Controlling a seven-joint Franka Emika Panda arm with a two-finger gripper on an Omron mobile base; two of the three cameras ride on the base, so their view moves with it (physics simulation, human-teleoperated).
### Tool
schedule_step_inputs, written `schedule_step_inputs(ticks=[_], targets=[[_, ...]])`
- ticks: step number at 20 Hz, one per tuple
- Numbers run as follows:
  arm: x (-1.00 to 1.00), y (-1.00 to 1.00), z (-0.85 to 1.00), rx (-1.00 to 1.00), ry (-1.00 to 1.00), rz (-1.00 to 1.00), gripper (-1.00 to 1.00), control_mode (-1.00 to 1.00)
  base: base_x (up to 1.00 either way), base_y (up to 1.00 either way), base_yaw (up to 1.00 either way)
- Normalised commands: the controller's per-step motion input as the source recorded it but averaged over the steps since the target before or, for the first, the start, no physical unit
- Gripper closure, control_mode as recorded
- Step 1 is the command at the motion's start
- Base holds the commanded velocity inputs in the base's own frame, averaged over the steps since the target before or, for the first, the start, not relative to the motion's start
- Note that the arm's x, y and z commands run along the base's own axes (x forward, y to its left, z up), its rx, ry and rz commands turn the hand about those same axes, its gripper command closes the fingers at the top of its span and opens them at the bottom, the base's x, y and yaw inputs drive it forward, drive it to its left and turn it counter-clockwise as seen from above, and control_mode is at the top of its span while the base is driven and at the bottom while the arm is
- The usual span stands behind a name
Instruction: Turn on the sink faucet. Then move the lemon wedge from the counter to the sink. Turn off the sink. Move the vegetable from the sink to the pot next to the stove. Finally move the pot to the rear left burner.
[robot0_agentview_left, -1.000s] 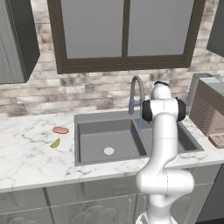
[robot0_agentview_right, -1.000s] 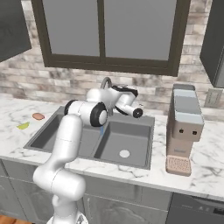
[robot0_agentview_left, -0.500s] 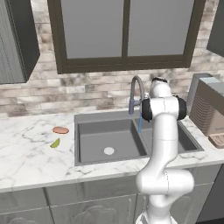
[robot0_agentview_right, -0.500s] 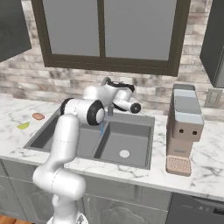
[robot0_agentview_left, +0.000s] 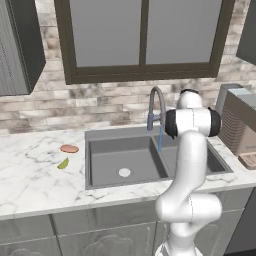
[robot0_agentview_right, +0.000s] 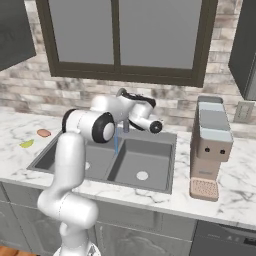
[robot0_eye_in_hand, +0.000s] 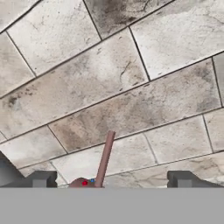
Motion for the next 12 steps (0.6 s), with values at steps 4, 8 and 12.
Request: schedule_step_inputs(ticks=[4,8,12], targets=[[-0.71,0.0,0.23,0.02,0.0,0.0,-1.0,-1.0,0.0,0.0,0.0],[-0.66,0.0,0.34,0.0,0.0,0.0,-1.0,-1.0,0.0,0.0,0.0],[-0.63,0.0,0.39,0.0,0.0,0.0,-1.0,-1.0,0.0,0.0,0.0]])
